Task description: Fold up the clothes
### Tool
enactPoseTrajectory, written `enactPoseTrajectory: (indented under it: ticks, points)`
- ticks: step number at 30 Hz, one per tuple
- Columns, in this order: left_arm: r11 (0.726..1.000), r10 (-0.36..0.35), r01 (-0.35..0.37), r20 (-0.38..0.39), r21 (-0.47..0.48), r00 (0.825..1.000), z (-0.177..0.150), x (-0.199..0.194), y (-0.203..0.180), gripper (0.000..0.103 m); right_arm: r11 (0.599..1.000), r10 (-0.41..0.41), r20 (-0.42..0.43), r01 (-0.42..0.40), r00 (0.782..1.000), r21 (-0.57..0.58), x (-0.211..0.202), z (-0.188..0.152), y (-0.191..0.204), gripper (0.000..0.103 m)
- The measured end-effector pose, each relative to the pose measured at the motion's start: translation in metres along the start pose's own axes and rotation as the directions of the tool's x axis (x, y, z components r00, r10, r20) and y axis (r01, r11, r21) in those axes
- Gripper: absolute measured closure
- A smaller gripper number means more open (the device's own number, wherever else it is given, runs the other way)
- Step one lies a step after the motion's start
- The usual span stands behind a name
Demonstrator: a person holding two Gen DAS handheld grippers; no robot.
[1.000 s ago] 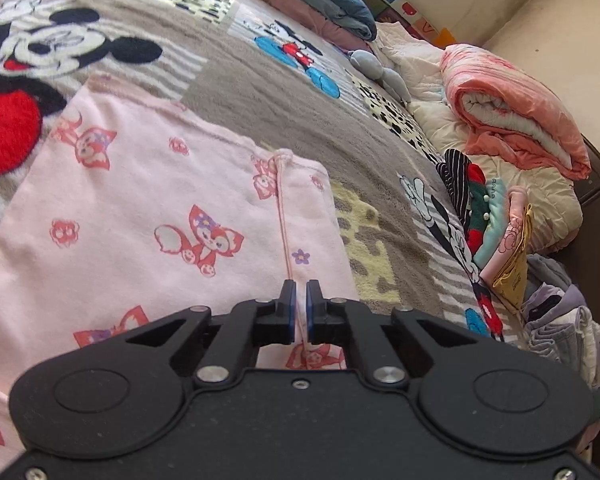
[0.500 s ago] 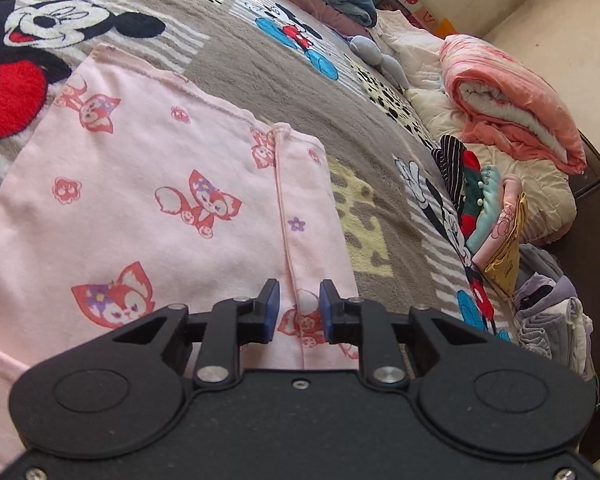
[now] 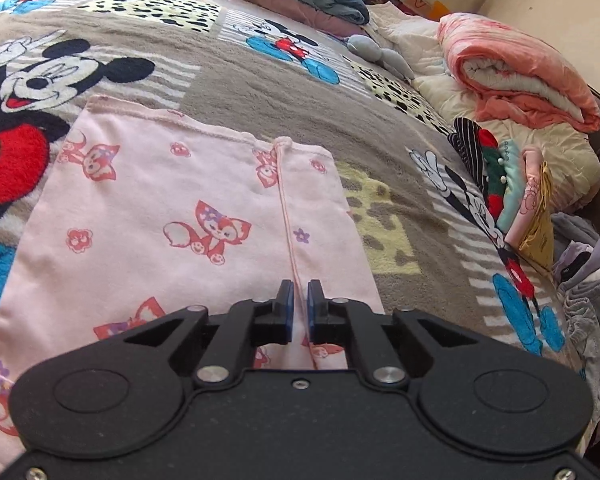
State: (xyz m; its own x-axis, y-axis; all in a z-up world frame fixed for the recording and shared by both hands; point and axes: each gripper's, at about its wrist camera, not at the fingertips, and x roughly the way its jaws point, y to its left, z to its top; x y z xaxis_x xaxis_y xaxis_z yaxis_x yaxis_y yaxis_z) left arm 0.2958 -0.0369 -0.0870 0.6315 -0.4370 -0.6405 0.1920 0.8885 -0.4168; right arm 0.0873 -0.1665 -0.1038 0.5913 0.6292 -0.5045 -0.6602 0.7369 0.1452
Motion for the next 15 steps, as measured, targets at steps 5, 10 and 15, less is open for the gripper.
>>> enactPoseTrajectory:
  ticks: [5,10,15]
  points:
    - [0.998,0.007,-0.007,0.000,0.058,1.000,-0.002,0.003,-0.010,0.097,1.000,0.012,0.002,-0.012,1.000,0.017,-0.002,0.000,-0.002,0.017]
    - [0.995,0.061,-0.059,-0.025,0.078,0.998,0.008,0.024,-0.012,0.097,0.999,0.022,0.003,-0.022,1.000,0.033,-0.003,0.001,-0.003,0.017]
    - [0.993,0.091,-0.087,-0.052,0.078,0.994,0.041,0.054,-0.014,0.097,0.998,0.038,0.004,-0.038,0.999,0.047,-0.003,0.001,-0.005,0.015]
